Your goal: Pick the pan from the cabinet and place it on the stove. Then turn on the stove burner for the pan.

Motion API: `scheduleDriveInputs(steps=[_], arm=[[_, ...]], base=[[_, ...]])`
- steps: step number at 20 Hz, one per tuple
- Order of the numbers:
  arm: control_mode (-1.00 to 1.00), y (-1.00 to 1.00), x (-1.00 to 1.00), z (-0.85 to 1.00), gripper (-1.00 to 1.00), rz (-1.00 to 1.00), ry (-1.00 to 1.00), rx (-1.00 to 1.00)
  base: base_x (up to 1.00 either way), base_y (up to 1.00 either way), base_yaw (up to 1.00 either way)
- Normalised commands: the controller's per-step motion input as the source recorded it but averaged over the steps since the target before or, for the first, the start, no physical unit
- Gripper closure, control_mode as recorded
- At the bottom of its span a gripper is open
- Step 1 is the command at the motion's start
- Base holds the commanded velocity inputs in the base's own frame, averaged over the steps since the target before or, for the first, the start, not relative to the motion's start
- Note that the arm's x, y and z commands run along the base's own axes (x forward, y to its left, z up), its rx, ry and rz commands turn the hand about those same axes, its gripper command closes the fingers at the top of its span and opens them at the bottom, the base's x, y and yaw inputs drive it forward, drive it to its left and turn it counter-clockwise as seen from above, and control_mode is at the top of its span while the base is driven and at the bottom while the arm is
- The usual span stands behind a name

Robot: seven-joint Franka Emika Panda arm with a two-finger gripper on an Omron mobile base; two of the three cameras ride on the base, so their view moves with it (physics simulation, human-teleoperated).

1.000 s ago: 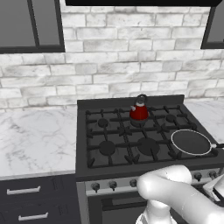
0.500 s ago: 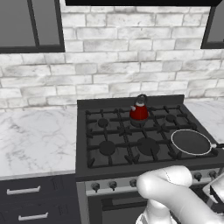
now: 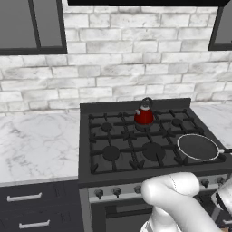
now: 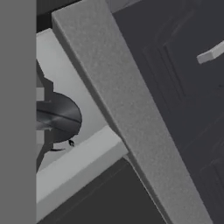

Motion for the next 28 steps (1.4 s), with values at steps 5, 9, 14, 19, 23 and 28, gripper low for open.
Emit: scheduleDriveInputs(steps=[5, 9, 14, 19, 23, 28], arm=[[-1.0, 0.0, -0.16, 0.04, 1.0, 0.0, 0.0, -0.25], [-1.0, 0.0, -0.16, 0.07, 1.0, 0.0, 0.0, -0.26], [-1.0, 0.0, -0.16, 0.04, 1.0, 0.0, 0.0, -0.26], [-1.0, 0.0, -0.13, 0.0, 1.0, 0.0, 0.0, -0.26], [-1.0, 0.0, -0.13, 0.0, 1.0, 0.0, 0.0, -0.26], [-1.0, 0.0, -0.11, 0.0, 1.0, 0.0, 0.0, -0.26]], base=[[0.0, 0.0, 0.0], [0.0, 0.0, 0.0], [0.0, 0.0, 0.0], [0.0, 0.0, 0.0], [0.0, 0.0, 0.0], [0.0, 0.0, 0.0]])
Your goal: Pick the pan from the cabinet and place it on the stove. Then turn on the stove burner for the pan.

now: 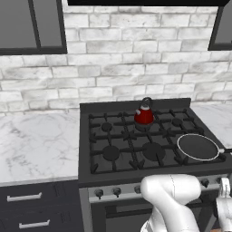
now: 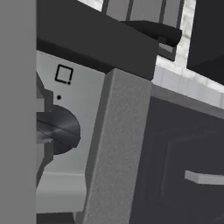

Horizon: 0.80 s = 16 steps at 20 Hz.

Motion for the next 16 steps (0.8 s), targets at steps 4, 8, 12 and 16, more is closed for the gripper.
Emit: scheduleDriveInputs(steps=[4, 8, 12, 16], arm=[[-1.0, 0.0, -0.05, 0.0, 1.0, 0.0, 0.01, -0.17], [-1.0, 0.0, 0.0, 0.0, 1.0, 0.0, 0.05, -0.05], [-1.0, 0.0, 0.0, 0.0, 1.0, 0.0, 0.05, -0.04], [-1.0, 0.01, 0.0, 0.01, -1.0, 0.0, 0.1, -0.05]], base=[[0.0, 0.0, 0.0], [0.0, 0.0, 0.0], [0.0, 0.0, 0.0], [0.0, 0.0, 0.0]])
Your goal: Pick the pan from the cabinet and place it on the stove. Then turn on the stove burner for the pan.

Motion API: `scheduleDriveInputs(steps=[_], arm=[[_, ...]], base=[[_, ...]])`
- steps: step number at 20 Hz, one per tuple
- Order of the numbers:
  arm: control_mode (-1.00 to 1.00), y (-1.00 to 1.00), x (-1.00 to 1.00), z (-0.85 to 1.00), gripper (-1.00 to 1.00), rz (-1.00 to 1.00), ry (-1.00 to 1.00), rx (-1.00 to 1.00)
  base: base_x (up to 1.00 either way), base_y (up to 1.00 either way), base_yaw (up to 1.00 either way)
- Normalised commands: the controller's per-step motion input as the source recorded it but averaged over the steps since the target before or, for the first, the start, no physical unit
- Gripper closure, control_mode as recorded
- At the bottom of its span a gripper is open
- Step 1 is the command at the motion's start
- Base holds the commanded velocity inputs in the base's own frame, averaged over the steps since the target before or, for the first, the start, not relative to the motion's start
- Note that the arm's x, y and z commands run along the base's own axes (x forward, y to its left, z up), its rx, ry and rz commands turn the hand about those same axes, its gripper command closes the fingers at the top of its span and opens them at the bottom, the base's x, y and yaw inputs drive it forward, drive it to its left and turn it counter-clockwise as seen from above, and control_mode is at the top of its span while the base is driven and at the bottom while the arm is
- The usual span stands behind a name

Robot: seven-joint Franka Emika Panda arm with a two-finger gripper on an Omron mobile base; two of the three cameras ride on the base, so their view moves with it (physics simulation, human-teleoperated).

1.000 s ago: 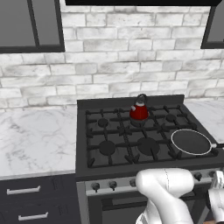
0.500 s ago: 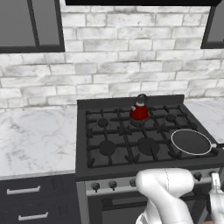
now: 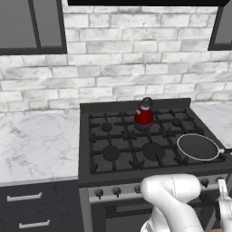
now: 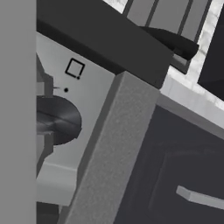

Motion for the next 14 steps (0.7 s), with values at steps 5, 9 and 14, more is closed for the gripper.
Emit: scheduleDriveInputs(steps=[5, 9, 14], arm=[[-1.0, 0.0, -0.09, 0.02, -1.0, 0.0, 0.06, -0.01], [-1.0, 0.01, -0.28, 0.04, -1.0, 0.0, 0.05, 0.0], [-1.0, 0.1, -0.48, 0.17, -1.0, 0.0, 0.01, -0.01]], base=[[0.0, 0.0, 0.0], [0.0, 0.0, 0.0], [0.0, 0.0, 0.0]])
